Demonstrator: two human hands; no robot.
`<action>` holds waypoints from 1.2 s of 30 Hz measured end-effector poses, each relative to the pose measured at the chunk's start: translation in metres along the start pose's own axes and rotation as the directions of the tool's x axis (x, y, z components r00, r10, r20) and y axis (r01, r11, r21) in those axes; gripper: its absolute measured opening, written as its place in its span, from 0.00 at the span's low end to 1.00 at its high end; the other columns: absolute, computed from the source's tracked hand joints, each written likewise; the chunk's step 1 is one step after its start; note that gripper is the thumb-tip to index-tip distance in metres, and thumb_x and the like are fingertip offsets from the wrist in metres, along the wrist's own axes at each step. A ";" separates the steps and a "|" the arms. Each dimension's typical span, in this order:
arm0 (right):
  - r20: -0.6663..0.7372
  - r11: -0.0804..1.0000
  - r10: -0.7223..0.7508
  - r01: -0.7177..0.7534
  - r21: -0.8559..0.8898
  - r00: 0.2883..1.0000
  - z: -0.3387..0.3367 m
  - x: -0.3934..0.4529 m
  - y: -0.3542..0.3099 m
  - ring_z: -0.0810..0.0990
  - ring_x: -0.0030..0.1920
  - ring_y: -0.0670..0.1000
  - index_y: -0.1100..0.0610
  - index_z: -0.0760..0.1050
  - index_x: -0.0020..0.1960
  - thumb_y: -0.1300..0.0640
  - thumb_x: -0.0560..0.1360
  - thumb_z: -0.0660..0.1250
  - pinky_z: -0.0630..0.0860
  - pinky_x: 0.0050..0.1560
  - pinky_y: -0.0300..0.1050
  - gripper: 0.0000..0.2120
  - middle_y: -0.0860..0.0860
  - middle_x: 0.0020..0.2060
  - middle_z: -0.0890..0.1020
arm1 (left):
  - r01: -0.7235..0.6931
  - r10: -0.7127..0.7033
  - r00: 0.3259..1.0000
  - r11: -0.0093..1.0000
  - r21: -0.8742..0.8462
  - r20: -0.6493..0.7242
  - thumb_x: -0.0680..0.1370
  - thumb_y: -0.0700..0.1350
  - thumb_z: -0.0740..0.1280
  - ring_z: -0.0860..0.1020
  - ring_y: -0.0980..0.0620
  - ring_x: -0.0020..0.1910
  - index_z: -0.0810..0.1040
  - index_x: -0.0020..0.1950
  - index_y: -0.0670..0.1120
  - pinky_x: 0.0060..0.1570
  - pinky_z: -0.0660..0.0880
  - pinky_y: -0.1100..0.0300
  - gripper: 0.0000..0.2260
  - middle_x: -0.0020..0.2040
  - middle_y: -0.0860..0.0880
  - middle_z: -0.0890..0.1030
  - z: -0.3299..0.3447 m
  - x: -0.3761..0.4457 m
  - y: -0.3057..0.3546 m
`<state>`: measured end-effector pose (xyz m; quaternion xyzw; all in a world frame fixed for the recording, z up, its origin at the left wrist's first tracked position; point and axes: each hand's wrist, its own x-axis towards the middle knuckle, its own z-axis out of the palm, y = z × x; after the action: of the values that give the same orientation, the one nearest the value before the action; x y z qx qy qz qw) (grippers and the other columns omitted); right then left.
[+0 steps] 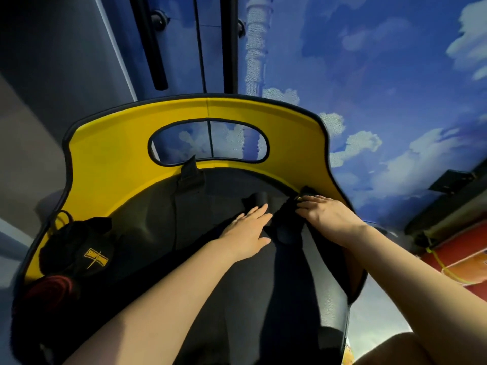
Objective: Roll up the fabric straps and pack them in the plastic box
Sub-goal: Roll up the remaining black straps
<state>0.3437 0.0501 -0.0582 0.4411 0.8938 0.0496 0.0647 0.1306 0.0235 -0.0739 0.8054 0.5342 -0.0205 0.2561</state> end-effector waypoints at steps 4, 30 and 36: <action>-0.194 0.977 0.130 -0.093 0.191 0.972 -0.010 0.000 -0.007 0.81 0.53 0.58 0.53 0.78 0.59 0.61 0.73 0.66 0.80 0.45 0.50 0.15 0.54 0.54 0.83 | 0.033 -0.040 0.999 0.977 -0.210 -0.025 0.80 0.48 0.61 0.51 0.53 0.77 0.51 0.78 0.51 0.74 0.54 0.54 0.29 0.78 0.56 0.47 -0.004 -0.005 -0.003; -0.243 0.633 0.705 -0.437 0.639 0.667 -0.044 0.011 -0.018 0.76 0.41 0.66 0.63 0.80 0.45 0.61 0.76 0.62 0.70 0.36 0.49 0.09 0.65 0.37 0.80 | 0.211 -0.273 0.938 0.938 -0.274 -0.214 0.80 0.35 0.54 0.76 0.48 0.60 0.70 0.70 0.55 0.56 0.74 0.62 0.22 0.66 0.48 0.76 0.005 -0.010 0.000; -0.028 0.328 0.702 -0.288 0.899 0.711 -0.047 0.012 -0.021 0.81 0.42 0.52 0.56 0.82 0.46 0.56 0.74 0.69 0.75 0.44 0.44 0.05 0.53 0.36 0.83 | 0.081 -0.230 0.958 0.792 -0.605 -0.173 0.78 0.39 0.58 0.78 0.52 0.56 0.70 0.70 0.54 0.53 0.74 0.63 0.22 0.61 0.50 0.79 -0.005 -0.023 0.005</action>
<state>0.3125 0.0450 -0.0156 0.6493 0.6021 -0.2816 -0.3695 0.1241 0.0048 -0.0611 0.6346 0.6052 0.2226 0.4259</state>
